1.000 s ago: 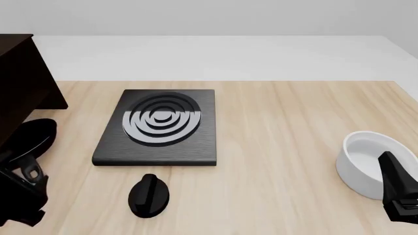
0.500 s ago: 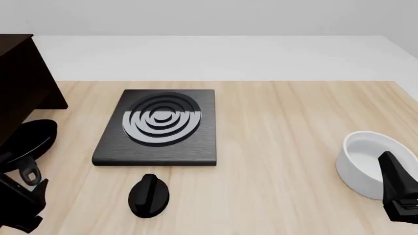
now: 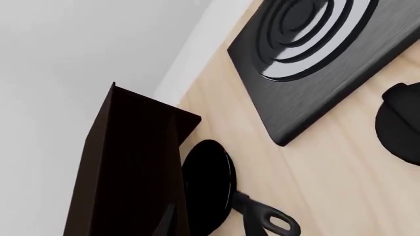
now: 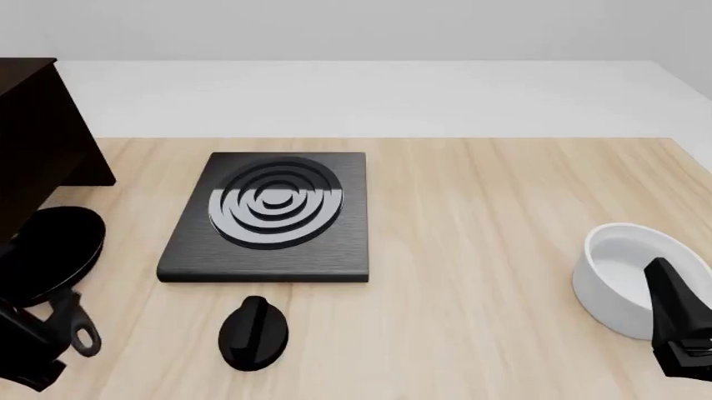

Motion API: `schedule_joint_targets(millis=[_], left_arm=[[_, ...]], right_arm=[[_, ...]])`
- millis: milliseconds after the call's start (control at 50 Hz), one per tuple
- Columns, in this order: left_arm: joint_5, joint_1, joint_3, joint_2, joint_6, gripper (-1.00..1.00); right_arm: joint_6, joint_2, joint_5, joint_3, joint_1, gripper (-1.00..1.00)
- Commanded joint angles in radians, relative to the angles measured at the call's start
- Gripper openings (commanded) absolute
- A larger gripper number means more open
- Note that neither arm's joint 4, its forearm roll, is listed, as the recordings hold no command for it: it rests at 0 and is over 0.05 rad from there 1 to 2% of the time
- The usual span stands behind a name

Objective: Put the frying pan under the cabinet shelf.

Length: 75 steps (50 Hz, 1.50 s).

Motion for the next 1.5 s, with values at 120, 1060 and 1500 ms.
schedule_joint_targets(millis=[120,1060,1500], left_arm=[[0.013,-0.095,-0.056,0.028,-0.051,1.00],[0.033,-0.313,-0.162,0.125,-0.137,1.00],[0.197,-0.356,-0.239,0.060,-0.175,1.00]], right_arm=[[0.000,0.000,0.000,0.000,0.000,1.00],[0.000,0.000,0.000,0.000,0.000,1.00],[0.000,0.000,0.000,0.000,0.000,1.00]])
